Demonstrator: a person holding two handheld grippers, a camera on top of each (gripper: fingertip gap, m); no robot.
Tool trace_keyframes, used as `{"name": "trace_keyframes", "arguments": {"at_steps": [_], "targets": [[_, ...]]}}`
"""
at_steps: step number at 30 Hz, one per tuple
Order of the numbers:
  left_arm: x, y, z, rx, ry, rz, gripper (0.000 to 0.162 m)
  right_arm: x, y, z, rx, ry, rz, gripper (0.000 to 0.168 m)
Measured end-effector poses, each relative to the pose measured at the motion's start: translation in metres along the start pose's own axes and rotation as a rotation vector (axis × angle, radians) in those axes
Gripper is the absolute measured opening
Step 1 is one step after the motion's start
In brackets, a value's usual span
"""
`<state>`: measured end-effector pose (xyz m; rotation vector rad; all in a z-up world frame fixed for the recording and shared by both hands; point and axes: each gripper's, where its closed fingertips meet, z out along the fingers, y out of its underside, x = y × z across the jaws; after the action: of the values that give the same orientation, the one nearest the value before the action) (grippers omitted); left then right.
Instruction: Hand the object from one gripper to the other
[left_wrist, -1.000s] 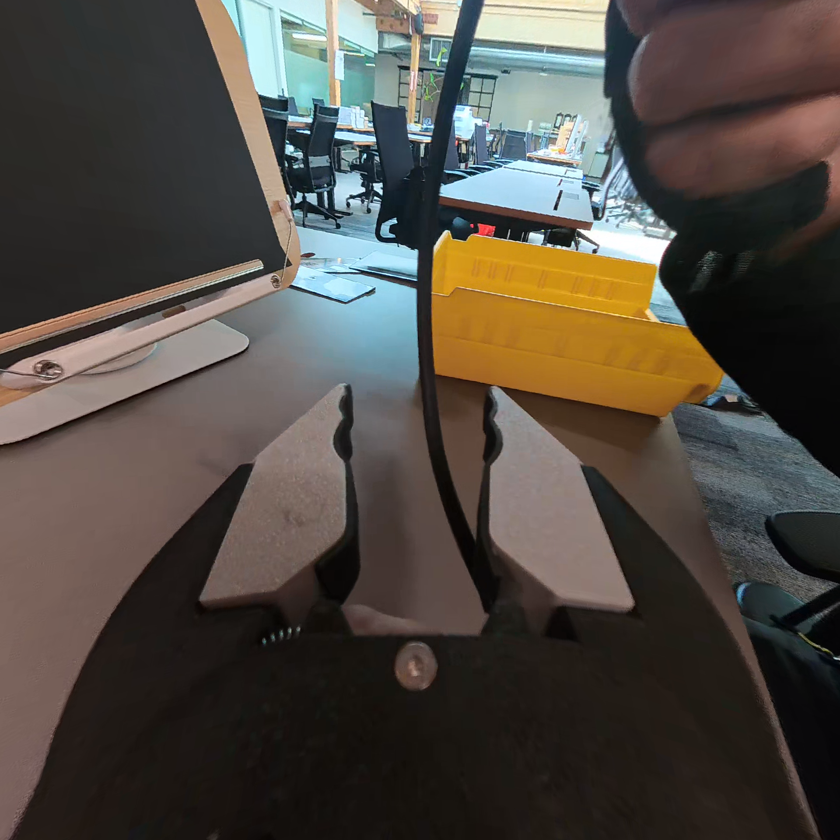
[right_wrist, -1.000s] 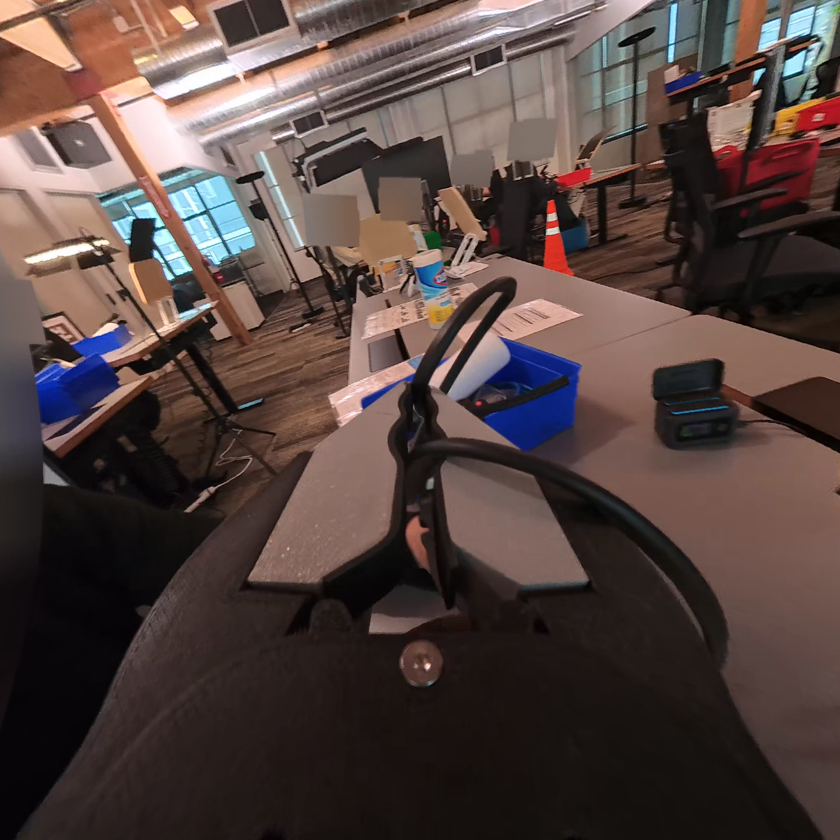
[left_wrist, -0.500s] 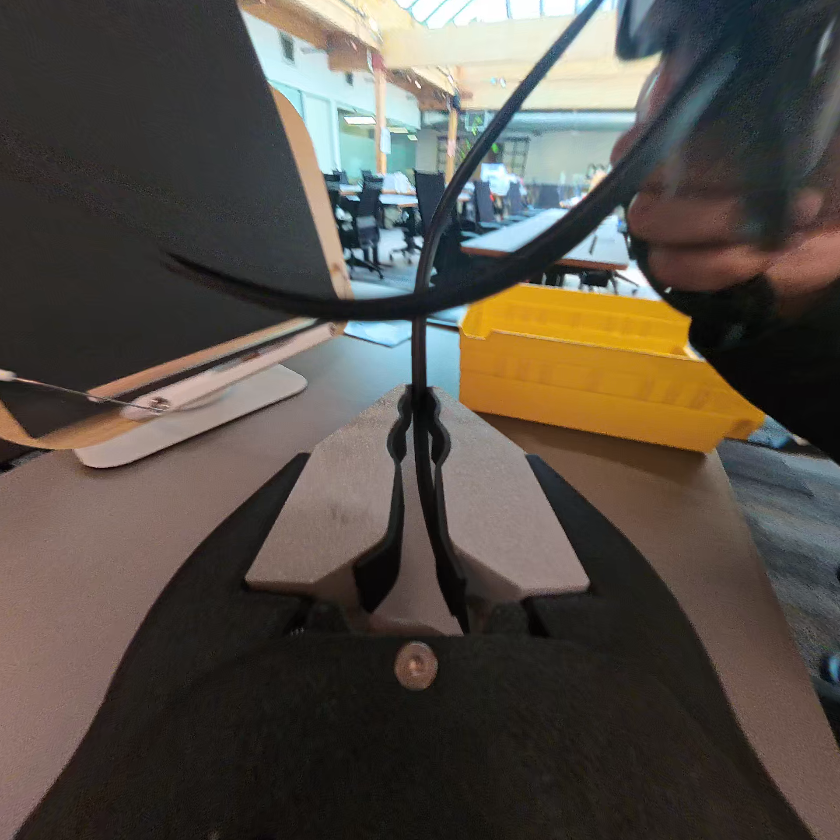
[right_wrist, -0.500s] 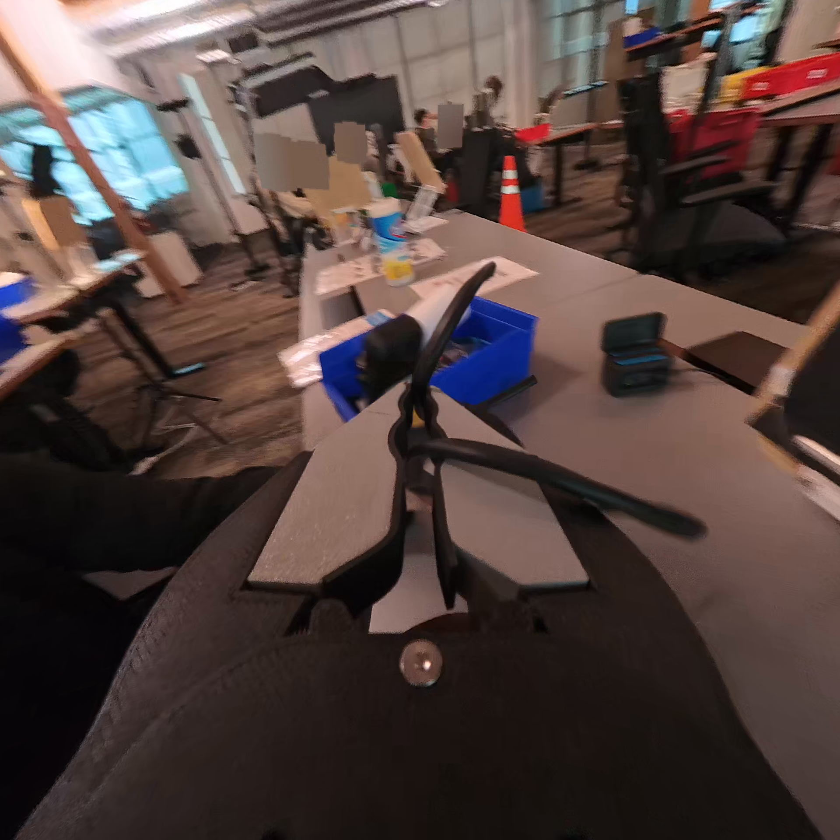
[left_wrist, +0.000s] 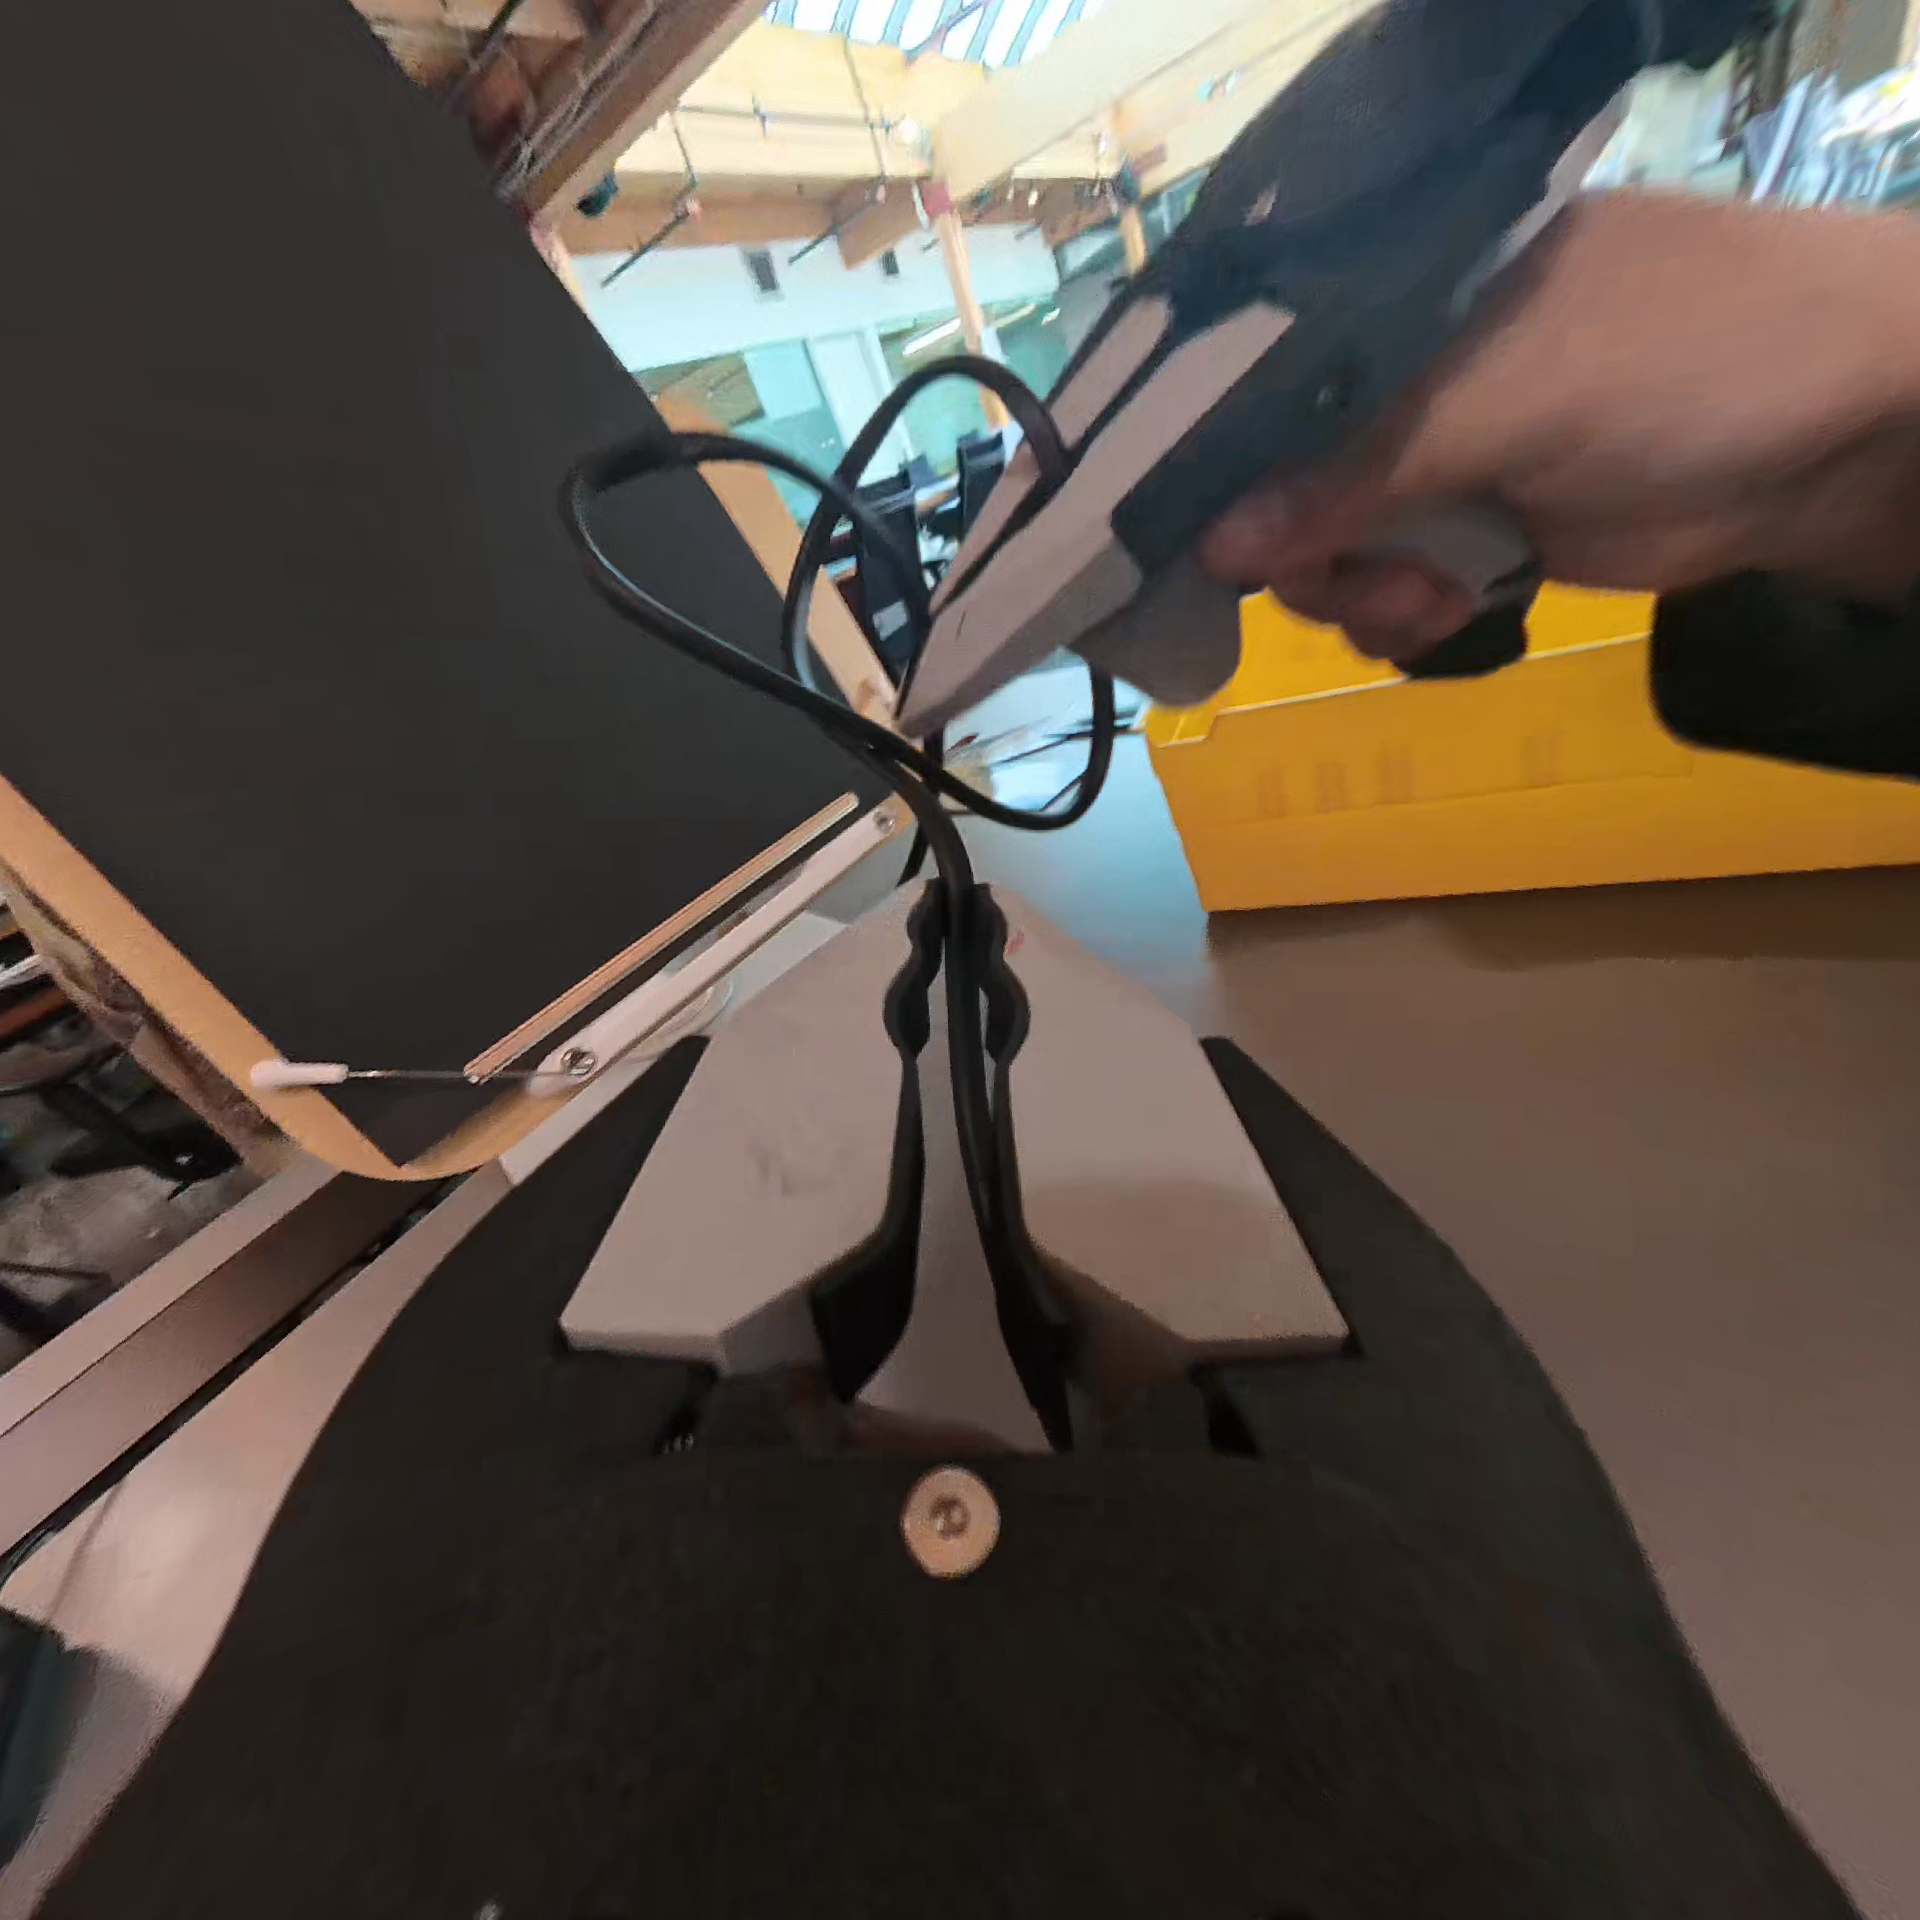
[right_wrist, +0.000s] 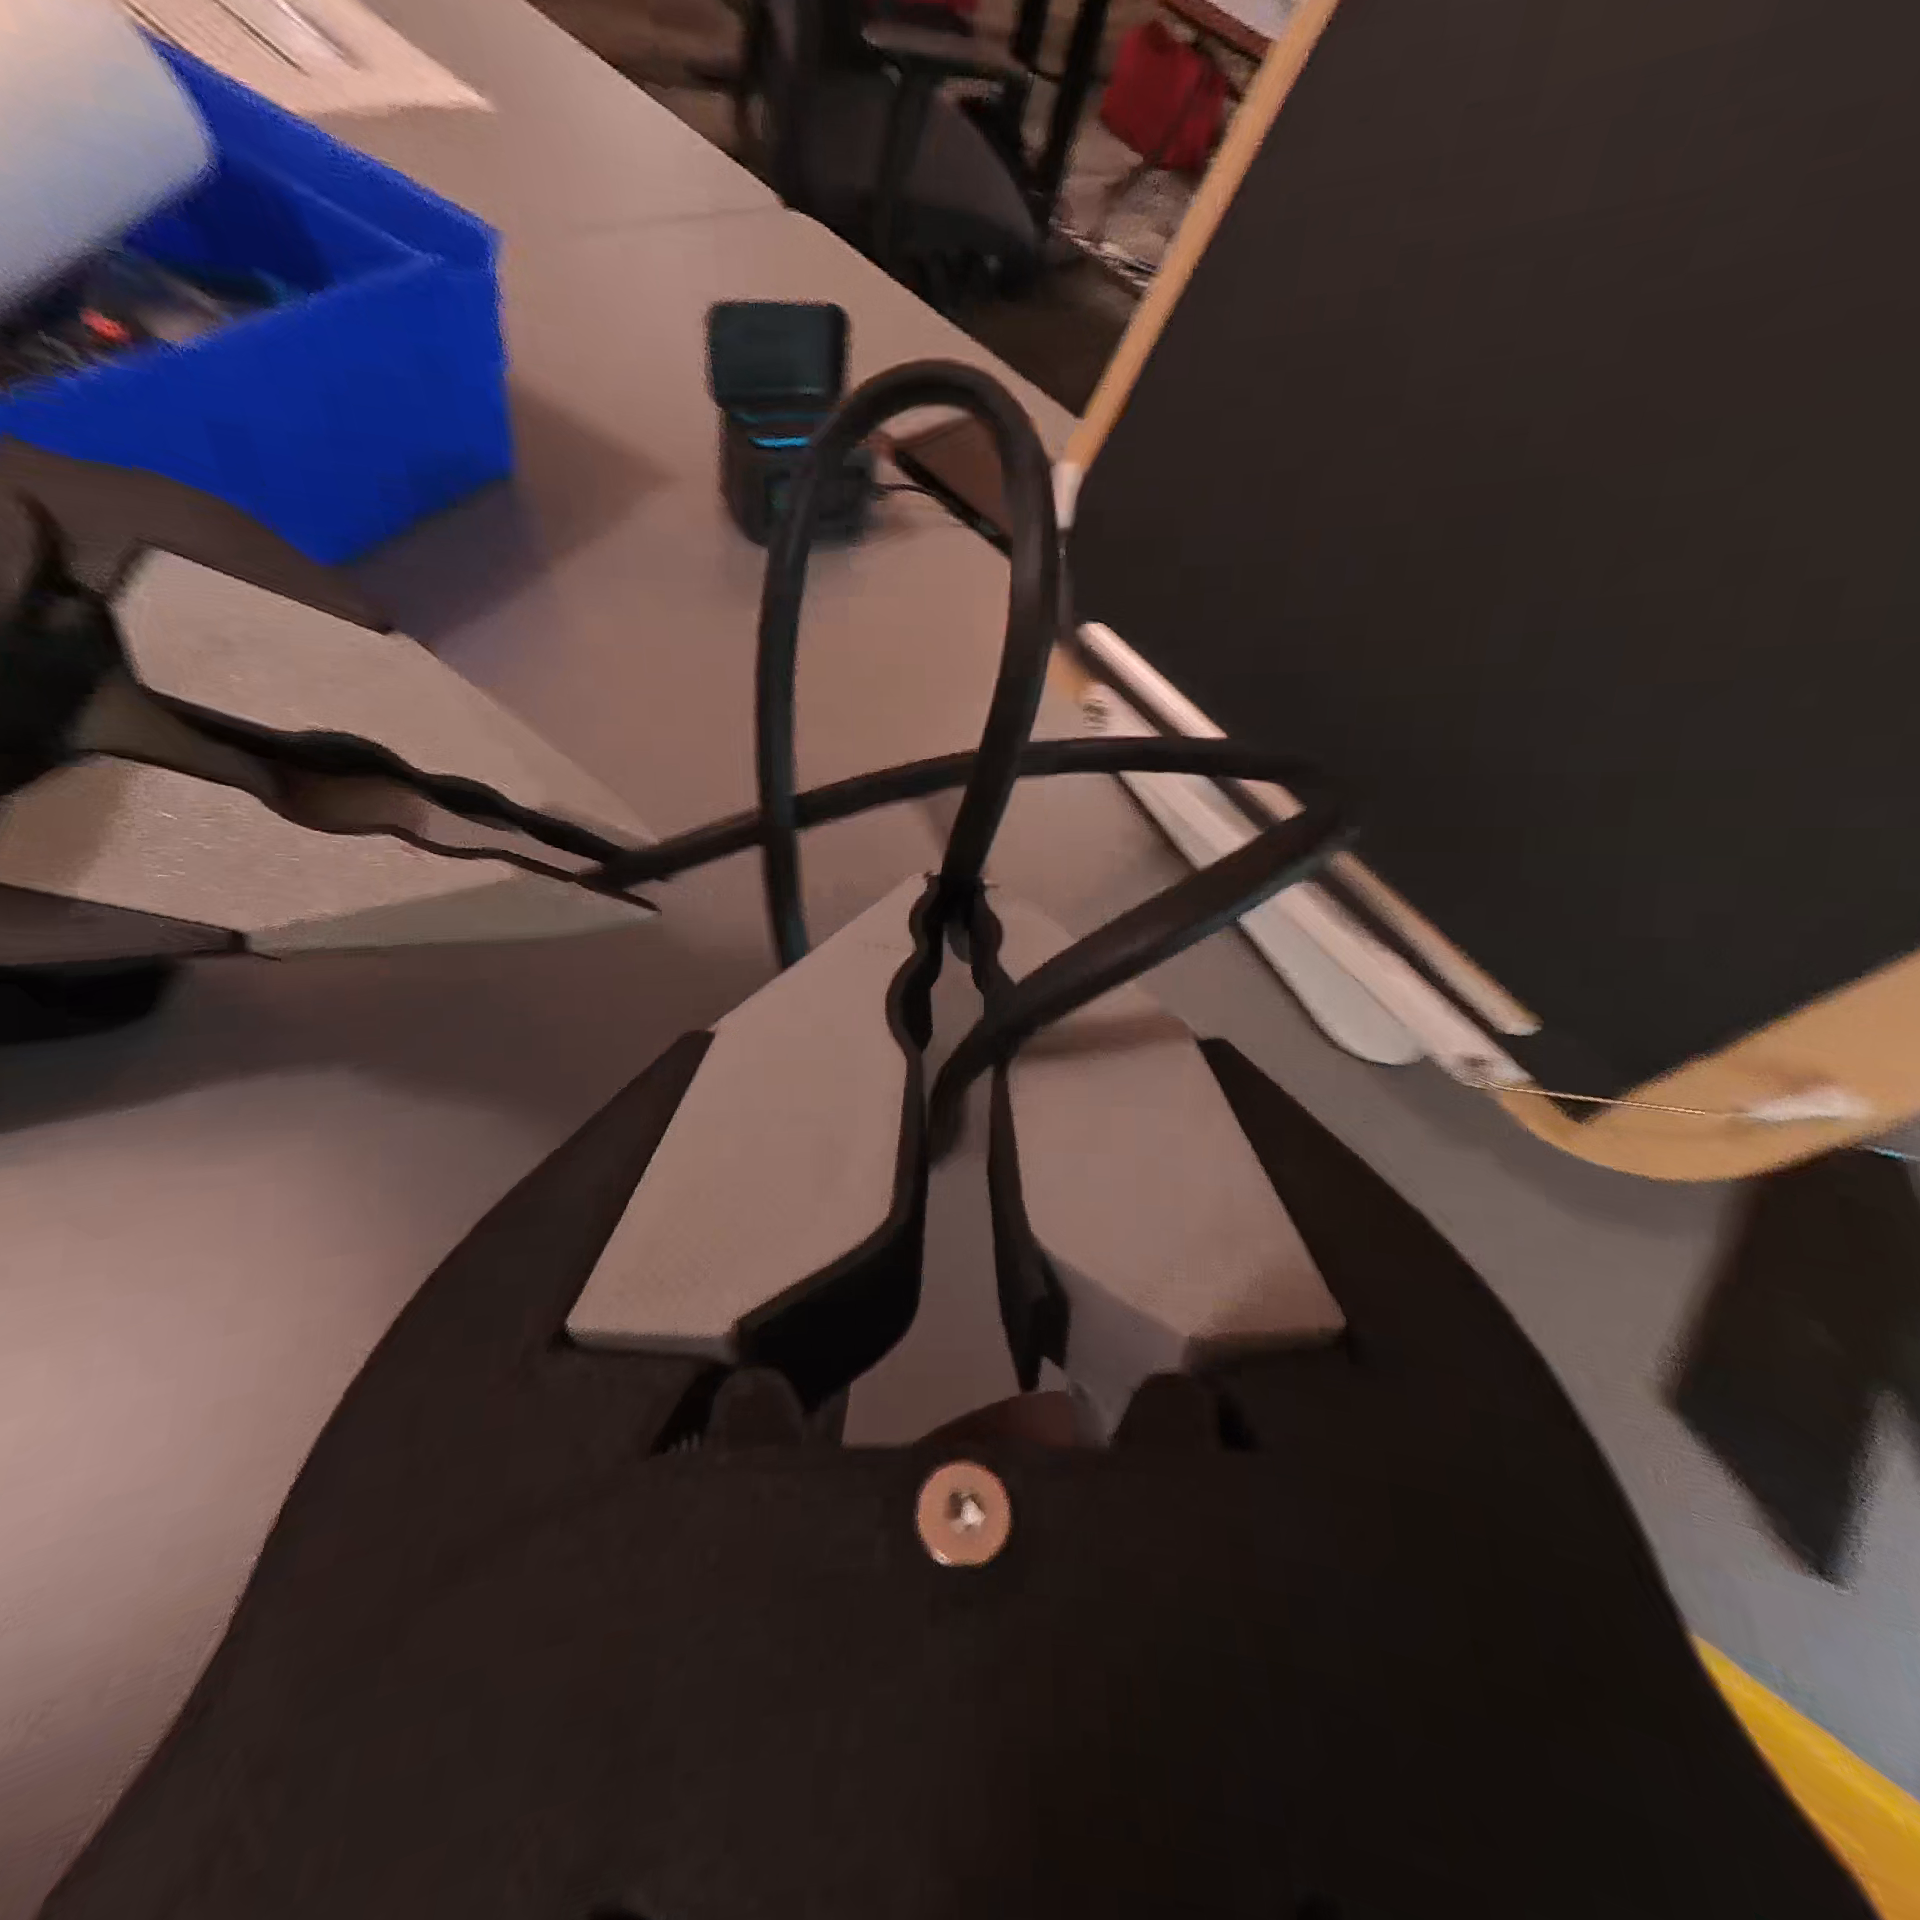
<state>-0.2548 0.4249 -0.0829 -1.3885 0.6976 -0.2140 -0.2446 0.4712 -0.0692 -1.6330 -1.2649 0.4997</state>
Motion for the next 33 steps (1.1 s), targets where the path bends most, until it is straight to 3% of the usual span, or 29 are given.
{"name": "trace_keyframes", "arguments": {"at_steps": [5,12,25,30,32,33], "targets": [[0.007,-0.001,0.001,0.008,0.014,0.043,0.003,-0.035,-0.005,0.008,0.113,-0.337,0.31,0.001],[-0.003,-0.003,-0.001,0.02,0.008,-0.065,0.002,-0.047,-0.008,0.0,0.189,-0.572,0.54,0.006],[-0.004,0.004,0.0,-0.009,0.04,-0.152,0.003,-0.052,-0.018,-0.005,0.27,-0.65,0.579,0.013],[0.004,0.006,0.003,-0.029,0.058,-0.117,0.003,-0.051,-0.016,0.0,0.238,-0.585,0.513,0.004],[0.002,0.006,0.001,-0.016,0.078,-0.186,0.004,-0.043,-0.015,0.0,0.206,-0.51,0.472,0.003],[0.0,0.007,0.0,-0.013,0.092,-0.229,0.012,-0.034,-0.019,-0.004,0.209,-0.452,0.452,0.003]]}}
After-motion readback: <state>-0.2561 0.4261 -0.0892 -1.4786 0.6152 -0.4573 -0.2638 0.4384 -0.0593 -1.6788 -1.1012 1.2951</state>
